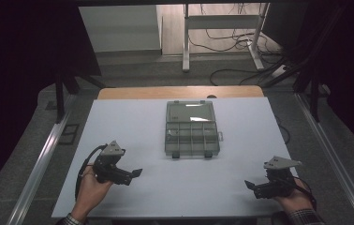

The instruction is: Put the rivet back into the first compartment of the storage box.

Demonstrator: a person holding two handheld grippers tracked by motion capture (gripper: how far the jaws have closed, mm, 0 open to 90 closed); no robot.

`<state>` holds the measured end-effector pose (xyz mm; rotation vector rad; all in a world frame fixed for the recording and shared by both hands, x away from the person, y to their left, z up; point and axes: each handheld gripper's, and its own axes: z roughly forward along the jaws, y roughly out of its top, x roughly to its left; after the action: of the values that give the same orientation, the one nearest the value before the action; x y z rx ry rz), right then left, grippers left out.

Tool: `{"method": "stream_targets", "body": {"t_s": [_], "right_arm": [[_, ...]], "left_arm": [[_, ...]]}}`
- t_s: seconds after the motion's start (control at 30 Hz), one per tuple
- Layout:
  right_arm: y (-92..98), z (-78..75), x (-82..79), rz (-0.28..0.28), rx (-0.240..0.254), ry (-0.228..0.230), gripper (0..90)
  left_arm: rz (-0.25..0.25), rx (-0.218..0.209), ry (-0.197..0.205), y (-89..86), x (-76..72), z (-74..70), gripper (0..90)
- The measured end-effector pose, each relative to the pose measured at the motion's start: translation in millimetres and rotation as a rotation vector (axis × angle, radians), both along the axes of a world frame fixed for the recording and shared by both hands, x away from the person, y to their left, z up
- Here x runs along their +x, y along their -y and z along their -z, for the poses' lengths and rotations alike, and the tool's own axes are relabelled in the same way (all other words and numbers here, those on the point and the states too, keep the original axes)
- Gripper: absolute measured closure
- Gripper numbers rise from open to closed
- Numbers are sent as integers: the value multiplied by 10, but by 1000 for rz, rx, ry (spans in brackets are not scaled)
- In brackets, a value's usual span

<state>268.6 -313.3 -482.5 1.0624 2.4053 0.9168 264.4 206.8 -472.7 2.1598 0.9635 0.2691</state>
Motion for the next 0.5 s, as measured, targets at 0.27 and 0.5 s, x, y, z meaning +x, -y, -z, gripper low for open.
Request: {"method": "stream_targets", "body": {"t_s": [0.27,0.5], "right_arm": [[0,-3,-1,7,4,1,0],[0,-2,-2,8,3,1,0]], "left_arm": [[-15,9,15,-79,-113,6,2],[-34,9,23,-161,-196,11,0]]}}
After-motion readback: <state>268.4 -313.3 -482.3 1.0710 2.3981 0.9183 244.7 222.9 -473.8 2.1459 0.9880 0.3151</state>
